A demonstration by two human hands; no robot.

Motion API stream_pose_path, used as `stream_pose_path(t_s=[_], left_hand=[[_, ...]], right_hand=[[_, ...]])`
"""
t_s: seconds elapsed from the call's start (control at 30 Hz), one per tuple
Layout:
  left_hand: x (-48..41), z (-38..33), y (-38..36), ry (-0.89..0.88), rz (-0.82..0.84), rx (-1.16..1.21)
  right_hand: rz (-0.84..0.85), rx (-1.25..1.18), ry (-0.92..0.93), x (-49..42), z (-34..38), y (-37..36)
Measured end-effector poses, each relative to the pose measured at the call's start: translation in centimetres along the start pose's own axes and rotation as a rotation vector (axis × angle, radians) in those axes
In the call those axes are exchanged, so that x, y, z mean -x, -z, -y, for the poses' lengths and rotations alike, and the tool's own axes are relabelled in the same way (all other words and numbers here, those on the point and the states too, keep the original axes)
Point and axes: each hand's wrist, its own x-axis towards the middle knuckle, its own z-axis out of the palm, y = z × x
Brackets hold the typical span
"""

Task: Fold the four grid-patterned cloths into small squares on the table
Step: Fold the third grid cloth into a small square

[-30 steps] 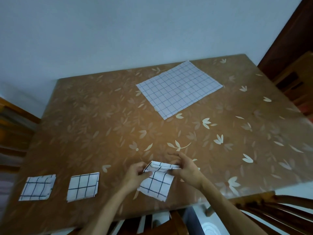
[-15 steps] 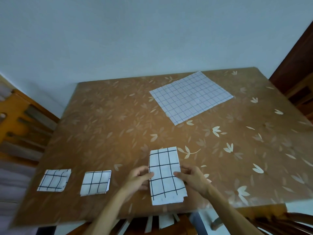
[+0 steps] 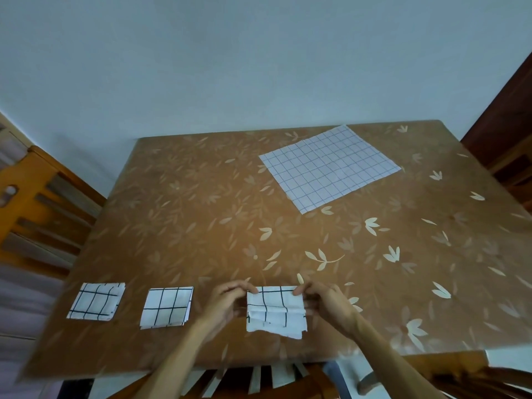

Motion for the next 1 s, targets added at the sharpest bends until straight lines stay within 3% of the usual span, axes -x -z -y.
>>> stream_pose_path(t_s=[0.2,0.43,0.6,0.77,0.9,1.0], left_hand=[[-0.5,0.2,0.8,-0.061,0.000,-0.137],[-2.0,1.7,2.4,-0.141,-0.001,-0.389],[-2.0,2.2,2.7,0.082,-0.112,-0.255],[-2.0,3.8,4.1,0.098,-0.150,-0.099],[-2.9,5.2,5.0,0.100,-0.238,-0.144],[-3.5,6.6,5.5,-0.061,-0.369,-0.456]], right_hand=[[-0.007,0.126,0.057,-0.6,-0.4,0.1],[0.086,0.357,-0.034,-2.6,-1.6,-1.5],[0.049,0.208,-0.044,-4.5,-2.9,-3.3],[0.060,0.200,-0.093,-6.7,-4.0,-5.0],[0.015,0.503,-0.084,-8.5,-5.0,-5.9],[-0.009,0.733,-0.054,-9.4,-4.8,-6.8]])
